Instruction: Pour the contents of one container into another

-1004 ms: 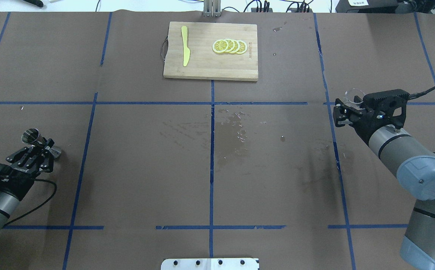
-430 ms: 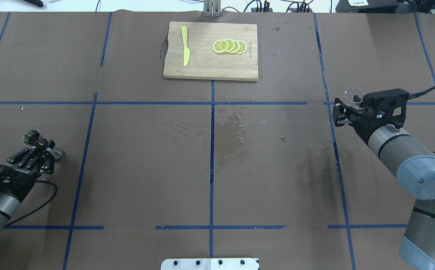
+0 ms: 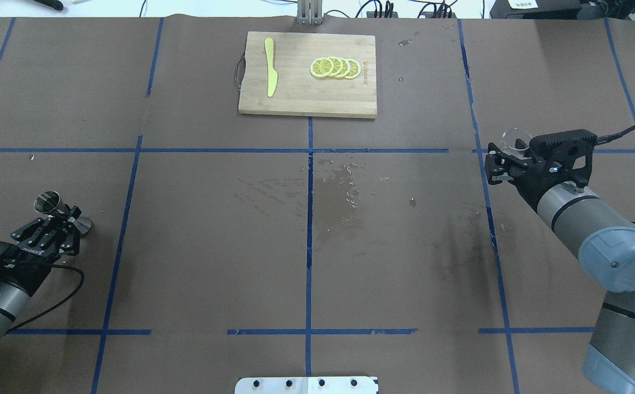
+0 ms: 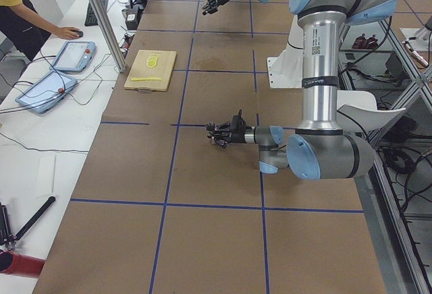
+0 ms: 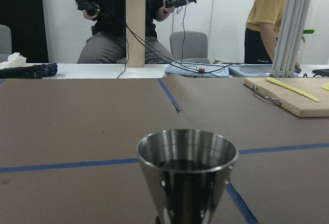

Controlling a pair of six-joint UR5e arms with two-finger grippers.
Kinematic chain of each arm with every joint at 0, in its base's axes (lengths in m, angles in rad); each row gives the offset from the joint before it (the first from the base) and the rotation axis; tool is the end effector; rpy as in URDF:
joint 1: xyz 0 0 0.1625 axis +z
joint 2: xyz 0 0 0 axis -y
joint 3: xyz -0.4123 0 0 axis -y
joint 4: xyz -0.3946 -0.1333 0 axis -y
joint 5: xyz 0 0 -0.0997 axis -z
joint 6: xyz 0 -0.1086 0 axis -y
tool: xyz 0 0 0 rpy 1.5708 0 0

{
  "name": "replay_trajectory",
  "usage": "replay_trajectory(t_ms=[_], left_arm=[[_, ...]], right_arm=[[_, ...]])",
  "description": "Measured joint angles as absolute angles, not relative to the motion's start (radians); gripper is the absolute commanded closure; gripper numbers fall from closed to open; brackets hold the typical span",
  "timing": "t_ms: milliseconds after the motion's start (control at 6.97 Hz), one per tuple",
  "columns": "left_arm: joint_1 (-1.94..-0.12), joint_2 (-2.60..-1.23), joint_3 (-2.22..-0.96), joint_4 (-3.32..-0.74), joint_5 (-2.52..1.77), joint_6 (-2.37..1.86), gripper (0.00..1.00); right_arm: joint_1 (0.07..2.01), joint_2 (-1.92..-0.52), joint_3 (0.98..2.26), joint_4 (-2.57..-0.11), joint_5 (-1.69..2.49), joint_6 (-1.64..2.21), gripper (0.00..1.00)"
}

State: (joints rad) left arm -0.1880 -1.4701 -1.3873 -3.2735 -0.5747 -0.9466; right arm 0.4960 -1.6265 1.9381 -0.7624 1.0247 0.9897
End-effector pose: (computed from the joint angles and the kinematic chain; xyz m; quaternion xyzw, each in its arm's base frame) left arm 0.3616 -0.2973 0.5938 0.5590 0.3824 -0.1595 0.7182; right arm -0.3315 -0.3951 0.4039 0.4585 -0.3219 0.1084 0.8212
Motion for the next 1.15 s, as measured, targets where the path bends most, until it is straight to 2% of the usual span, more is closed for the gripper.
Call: replay_trajectory(t_ms=[143,287,430,1148], left_arm=[[-0.187,-1.47,-1.387,-3.268,-0.576,-0.946,0.7],[-0.186,-1.471,-1.387,-3.263,-0.577,-0.946,0.39],[-0.185,-1.471,-1.387,-3.259,-0.579,-0.946,0.01],[-0.175,-1.445,-1.399,-3.257,-0.638,-0.945,0.0]], right_arm=[[0.496,-1.626,1.939,-0.762,1.024,0.99,0.87],[0.496,-1.625,1.94,-0.762,1.024,0.99,0.87],[0.496,-1.623,1.942,-0.762,1.023,0.99,0.87],[0.493,-1.619,1.944,-0.762,1.023,0.99,0.87]])
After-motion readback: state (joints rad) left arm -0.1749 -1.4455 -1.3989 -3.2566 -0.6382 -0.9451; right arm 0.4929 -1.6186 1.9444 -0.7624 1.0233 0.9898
